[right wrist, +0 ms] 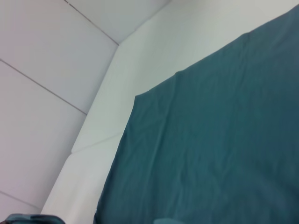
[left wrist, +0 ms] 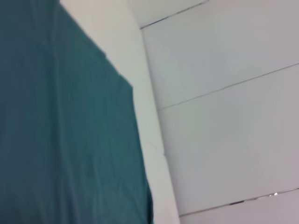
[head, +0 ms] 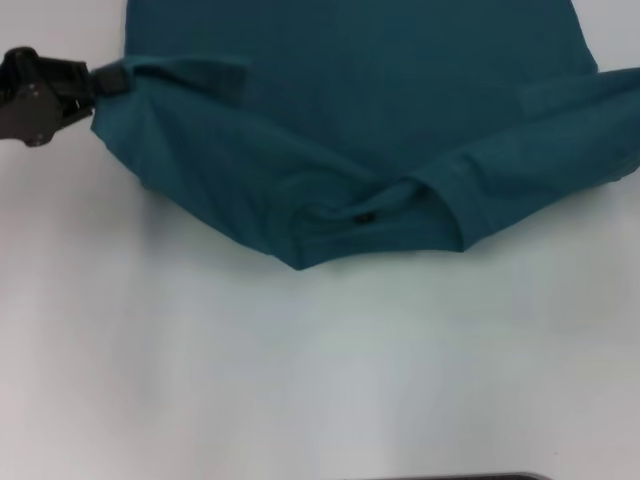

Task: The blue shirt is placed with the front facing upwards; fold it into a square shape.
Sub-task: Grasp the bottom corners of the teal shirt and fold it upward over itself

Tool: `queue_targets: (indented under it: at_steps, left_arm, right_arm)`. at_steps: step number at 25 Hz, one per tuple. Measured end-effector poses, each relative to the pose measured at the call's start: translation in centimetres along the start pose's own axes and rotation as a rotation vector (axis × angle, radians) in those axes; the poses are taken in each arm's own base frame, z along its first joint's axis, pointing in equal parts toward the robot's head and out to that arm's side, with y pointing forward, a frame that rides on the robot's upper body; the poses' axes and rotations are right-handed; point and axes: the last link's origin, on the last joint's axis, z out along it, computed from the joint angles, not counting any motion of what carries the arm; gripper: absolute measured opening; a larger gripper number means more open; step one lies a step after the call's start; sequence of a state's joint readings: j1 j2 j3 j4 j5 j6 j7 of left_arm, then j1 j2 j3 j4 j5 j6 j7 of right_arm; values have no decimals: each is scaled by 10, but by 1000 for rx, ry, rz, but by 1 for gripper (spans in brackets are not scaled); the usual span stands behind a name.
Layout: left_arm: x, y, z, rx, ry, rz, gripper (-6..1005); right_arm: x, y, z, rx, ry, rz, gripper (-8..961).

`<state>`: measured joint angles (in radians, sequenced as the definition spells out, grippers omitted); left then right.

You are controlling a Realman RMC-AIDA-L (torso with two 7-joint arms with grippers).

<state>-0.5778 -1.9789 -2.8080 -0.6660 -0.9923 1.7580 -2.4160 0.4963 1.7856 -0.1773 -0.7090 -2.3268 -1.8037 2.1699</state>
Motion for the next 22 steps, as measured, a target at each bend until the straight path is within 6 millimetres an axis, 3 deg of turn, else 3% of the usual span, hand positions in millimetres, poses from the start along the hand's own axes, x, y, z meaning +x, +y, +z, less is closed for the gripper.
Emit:
queue_targets:
  at_steps: [22]
  left_arm:
    - [20,-4,15,4,170,49,29]
  right_arm:
    - [-18,-8,16,31,-146,20,4]
